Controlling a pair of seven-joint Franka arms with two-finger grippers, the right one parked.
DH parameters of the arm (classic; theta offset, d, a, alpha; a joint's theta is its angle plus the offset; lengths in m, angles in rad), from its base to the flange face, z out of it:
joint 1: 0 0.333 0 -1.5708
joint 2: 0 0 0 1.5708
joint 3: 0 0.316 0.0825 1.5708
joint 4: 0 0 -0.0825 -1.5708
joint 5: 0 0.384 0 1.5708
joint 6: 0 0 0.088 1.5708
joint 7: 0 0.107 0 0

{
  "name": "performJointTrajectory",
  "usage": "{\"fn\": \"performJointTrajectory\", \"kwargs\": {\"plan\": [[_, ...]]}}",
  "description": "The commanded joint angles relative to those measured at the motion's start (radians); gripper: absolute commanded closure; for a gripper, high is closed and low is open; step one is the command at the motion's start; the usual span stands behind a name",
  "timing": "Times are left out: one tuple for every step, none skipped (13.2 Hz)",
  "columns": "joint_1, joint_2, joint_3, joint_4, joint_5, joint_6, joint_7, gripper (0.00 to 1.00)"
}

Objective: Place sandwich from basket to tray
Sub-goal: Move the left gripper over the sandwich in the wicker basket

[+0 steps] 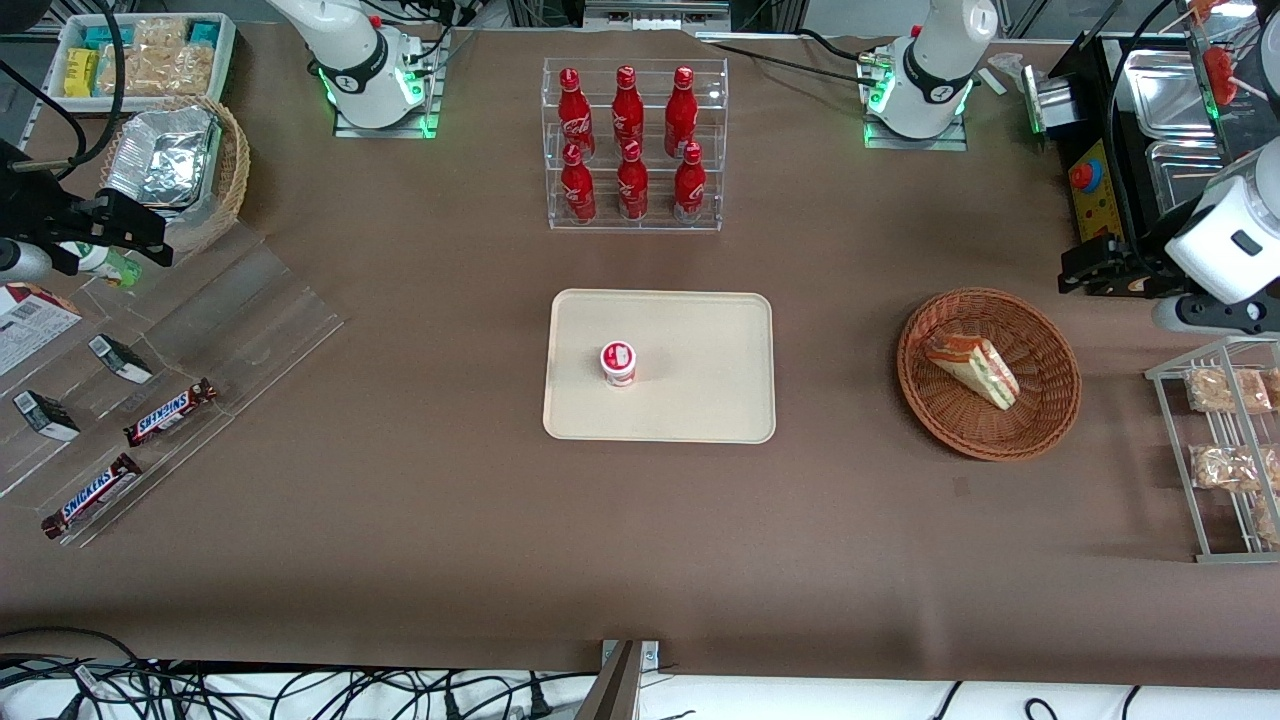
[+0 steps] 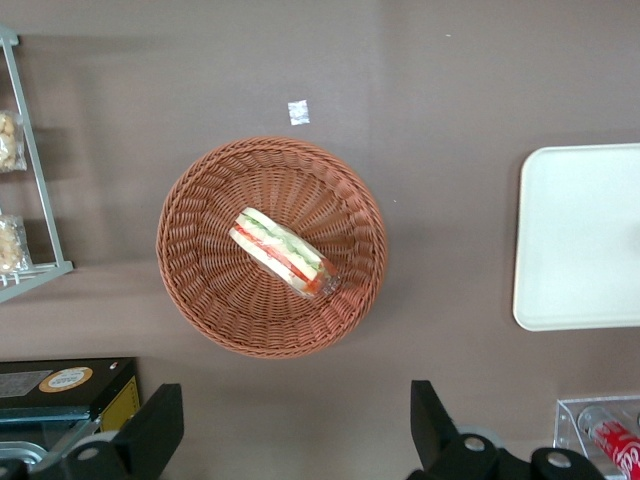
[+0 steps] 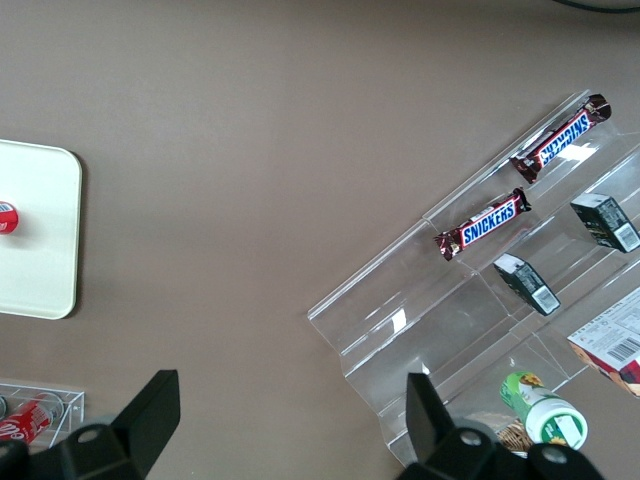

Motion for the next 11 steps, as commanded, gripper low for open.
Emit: {"fn": "performJointTrajectory", "kwargs": {"plan": [[0.003,0.045,0.000,-0.012,0.021,0.039,-0.121,0.00],[0.003,0.055,0.000,-0.038,0.021,0.072,-0.178,0.00],[0.003,0.053,0.000,-0.085,0.029,0.119,-0.206,0.00],[0.003,0.049,0.000,-0.133,0.047,0.163,-0.257,0.00],[0.002,0.049,0.000,-0.171,0.064,0.200,-0.313,0.00],[0.002,0.047,0.000,-0.213,0.073,0.243,-0.366,0.00],[0.002,0.039,-0.001,-0.266,0.078,0.298,-0.418,0.00],[0.002,0.033,-0.001,-0.315,0.078,0.355,-0.476,0.00],[0.002,0.033,-0.003,-0.349,0.078,0.401,-0.534,0.00],[0.002,0.033,-0.003,-0.384,0.078,0.447,-0.586,0.00],[0.002,0.033,-0.004,-0.420,0.078,0.495,-0.626,0.00]]}}
